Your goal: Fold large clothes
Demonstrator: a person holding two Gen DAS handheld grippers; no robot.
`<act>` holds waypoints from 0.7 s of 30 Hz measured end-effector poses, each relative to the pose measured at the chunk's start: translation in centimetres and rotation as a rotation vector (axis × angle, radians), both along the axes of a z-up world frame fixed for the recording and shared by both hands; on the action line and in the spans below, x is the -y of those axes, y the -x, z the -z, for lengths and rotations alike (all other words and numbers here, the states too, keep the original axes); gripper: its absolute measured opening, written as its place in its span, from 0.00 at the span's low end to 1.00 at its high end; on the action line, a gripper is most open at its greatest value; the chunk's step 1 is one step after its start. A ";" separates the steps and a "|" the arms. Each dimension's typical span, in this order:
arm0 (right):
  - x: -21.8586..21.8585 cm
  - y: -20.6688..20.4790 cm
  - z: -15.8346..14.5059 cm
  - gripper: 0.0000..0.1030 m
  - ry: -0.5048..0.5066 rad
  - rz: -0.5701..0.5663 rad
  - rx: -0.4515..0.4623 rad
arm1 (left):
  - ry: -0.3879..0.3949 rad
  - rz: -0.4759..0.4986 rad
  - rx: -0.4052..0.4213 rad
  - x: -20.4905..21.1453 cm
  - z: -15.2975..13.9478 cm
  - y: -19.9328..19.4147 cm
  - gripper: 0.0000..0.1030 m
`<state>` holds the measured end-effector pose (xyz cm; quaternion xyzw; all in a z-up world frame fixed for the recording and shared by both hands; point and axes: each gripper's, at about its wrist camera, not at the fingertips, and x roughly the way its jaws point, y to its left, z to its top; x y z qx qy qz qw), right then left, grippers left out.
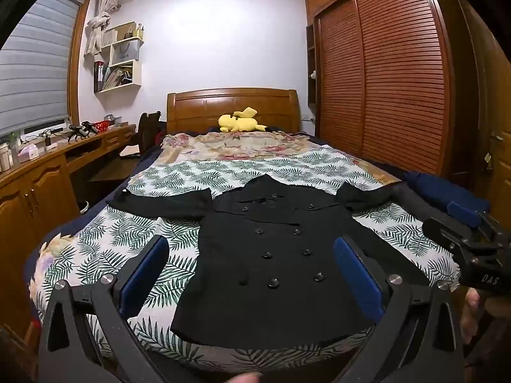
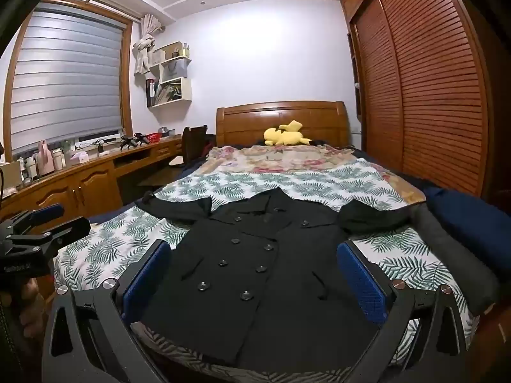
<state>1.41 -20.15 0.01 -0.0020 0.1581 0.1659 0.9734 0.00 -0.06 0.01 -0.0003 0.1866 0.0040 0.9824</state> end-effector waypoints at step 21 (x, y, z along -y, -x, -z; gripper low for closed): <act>0.1 0.1 0.0 1.00 -0.007 0.002 0.011 | 0.001 -0.002 0.007 -0.2 -0.4 -0.3 1.00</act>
